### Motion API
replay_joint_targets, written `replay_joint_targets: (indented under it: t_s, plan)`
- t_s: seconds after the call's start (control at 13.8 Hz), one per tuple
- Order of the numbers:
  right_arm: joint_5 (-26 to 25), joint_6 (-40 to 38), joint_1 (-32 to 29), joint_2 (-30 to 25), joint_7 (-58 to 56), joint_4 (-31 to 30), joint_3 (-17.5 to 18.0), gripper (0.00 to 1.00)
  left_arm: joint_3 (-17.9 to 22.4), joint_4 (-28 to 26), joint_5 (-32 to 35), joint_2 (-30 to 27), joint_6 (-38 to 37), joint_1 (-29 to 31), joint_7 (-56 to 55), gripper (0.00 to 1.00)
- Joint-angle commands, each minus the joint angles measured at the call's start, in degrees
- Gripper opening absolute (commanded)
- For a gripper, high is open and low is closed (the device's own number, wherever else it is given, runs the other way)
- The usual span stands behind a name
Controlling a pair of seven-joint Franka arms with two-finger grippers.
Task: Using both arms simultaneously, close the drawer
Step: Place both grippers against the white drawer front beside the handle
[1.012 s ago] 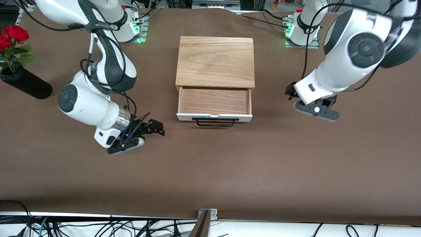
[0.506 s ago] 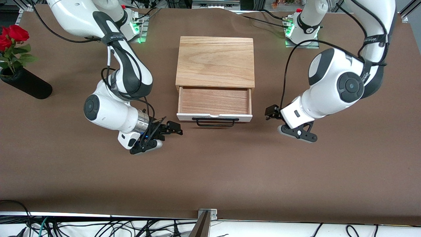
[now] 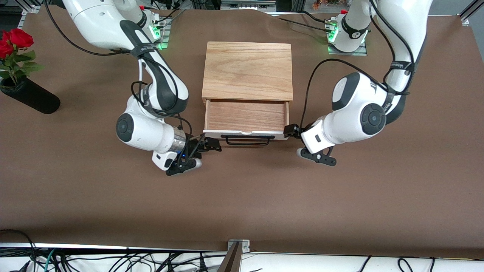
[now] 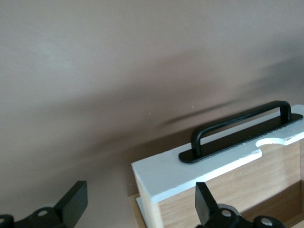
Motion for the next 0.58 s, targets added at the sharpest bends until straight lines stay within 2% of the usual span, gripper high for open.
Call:
replay_joint_targets:
  t_s: [0.0,0.14,0.51]
  plan:
    - [1.2,-0.7,0.2,1.4,-0.3,2.2,0.4,1.0,0.2,2.4,-1.6,2.7,2.6,-1.3,0.2,1.0]
    - [3.9,-1.2,0.3,1.5,-0.2,2.2,0.4,1.0,0.2,2.3,-1.7,3.7,6.0,-1.8,0.2,1.0]
    - [4.4,-1.6,0.6,3.0,-0.2,2.1,1.6,1.0,0.2,1.7,-3.9,6.1,10.6,-3.7,0.2,1.0]
